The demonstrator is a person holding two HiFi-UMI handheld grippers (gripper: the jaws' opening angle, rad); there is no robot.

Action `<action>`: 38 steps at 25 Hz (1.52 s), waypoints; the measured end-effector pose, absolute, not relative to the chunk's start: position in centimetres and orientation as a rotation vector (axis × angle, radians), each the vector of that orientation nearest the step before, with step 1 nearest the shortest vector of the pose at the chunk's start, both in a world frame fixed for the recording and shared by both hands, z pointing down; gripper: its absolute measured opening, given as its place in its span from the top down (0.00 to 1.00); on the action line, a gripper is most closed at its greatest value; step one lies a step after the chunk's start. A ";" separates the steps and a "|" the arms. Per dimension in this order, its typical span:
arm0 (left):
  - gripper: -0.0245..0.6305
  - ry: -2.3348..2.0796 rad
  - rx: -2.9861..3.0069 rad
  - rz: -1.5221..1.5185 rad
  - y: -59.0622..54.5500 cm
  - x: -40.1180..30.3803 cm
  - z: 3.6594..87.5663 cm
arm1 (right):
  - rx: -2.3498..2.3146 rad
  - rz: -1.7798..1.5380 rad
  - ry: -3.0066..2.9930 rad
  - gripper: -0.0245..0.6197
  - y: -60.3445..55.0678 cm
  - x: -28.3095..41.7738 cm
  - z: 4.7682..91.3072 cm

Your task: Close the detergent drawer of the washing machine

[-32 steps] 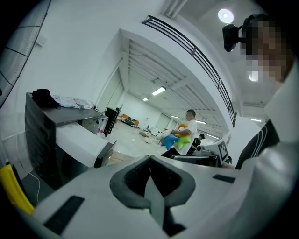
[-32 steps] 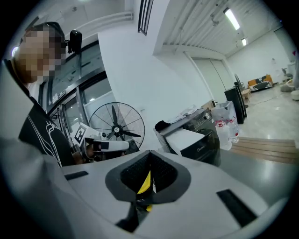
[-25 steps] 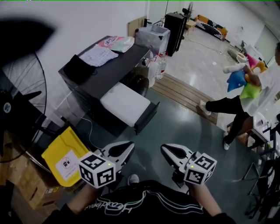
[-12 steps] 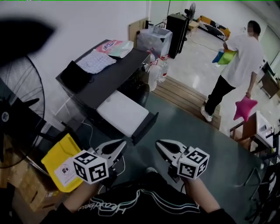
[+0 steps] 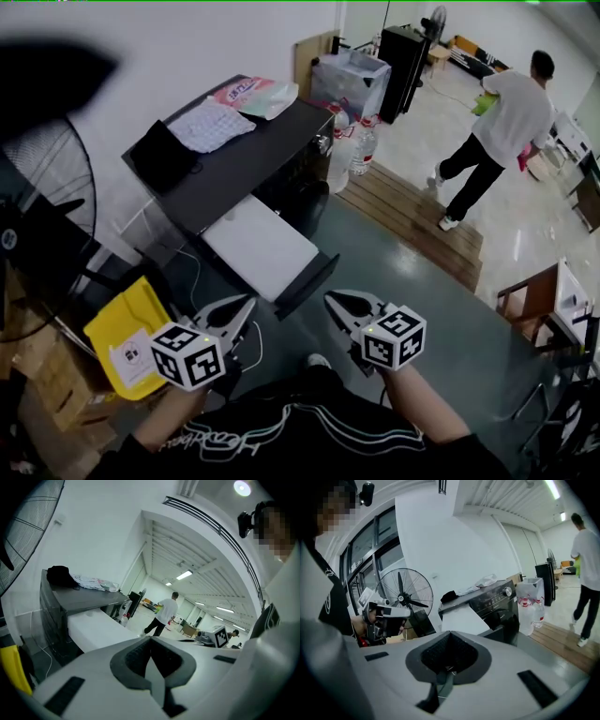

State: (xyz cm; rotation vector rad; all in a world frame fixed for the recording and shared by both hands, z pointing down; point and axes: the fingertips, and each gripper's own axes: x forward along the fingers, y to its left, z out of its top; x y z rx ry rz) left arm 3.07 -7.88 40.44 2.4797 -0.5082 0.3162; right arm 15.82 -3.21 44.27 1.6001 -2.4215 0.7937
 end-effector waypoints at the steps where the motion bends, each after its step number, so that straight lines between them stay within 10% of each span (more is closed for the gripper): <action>1: 0.93 -0.523 2.472 0.316 -8.1 3.1 40.7 | 1.590 0.793 -2.410 0.92 -3.6 16.1 44.8; 38: 0.93 -0.864 2.279 0.393 -8.4 -0.8 45.6 | 1.410 0.846 -2.359 0.92 -8.3 17.6 52.7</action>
